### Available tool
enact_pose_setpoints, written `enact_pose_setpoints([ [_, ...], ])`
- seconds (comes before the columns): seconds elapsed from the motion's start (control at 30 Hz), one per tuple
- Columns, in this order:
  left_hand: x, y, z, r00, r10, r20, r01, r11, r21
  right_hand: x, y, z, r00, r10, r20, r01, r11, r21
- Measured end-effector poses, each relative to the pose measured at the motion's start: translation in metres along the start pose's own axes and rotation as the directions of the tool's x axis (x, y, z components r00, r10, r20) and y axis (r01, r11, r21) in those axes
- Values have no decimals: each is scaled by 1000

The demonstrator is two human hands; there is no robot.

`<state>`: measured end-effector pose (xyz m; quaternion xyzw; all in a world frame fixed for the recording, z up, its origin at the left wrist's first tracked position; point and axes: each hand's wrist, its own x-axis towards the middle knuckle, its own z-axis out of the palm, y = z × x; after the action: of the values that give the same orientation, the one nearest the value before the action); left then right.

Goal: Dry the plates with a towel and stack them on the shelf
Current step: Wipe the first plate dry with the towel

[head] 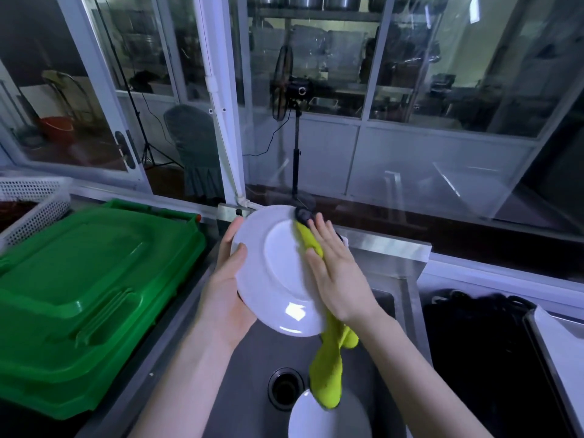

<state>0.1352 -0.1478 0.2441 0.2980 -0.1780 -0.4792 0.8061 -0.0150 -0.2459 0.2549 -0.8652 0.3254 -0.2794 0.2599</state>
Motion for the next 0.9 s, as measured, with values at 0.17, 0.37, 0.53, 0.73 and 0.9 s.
enact_pose_setpoints([
  [0.17, 3, 1, -2, 1000, -14, 25, 14, 1000, -5, -45, -7, 19, 984, -169, 57, 171, 985, -31],
  [0.37, -4, -15, 3, 989, -100, 110, 101, 995, 4, -6, -30, 16, 986, -165, 38, 167, 984, -62],
  [0.53, -5, -12, 0, 996, -63, 55, 61, 997, 44, 16, -1, -1, 994, 77, -78, -78, 997, -3],
  [0.73, 3, -12, -6, 1000, -12, -14, 12, 1000, 8, -55, 21, 10, 983, 142, -120, -106, 958, 267],
  [0.9, 14, -19, 8, 997, -6, -77, 3, 1000, -30, -101, -3, 39, 993, -27, -119, 47, 985, 167],
])
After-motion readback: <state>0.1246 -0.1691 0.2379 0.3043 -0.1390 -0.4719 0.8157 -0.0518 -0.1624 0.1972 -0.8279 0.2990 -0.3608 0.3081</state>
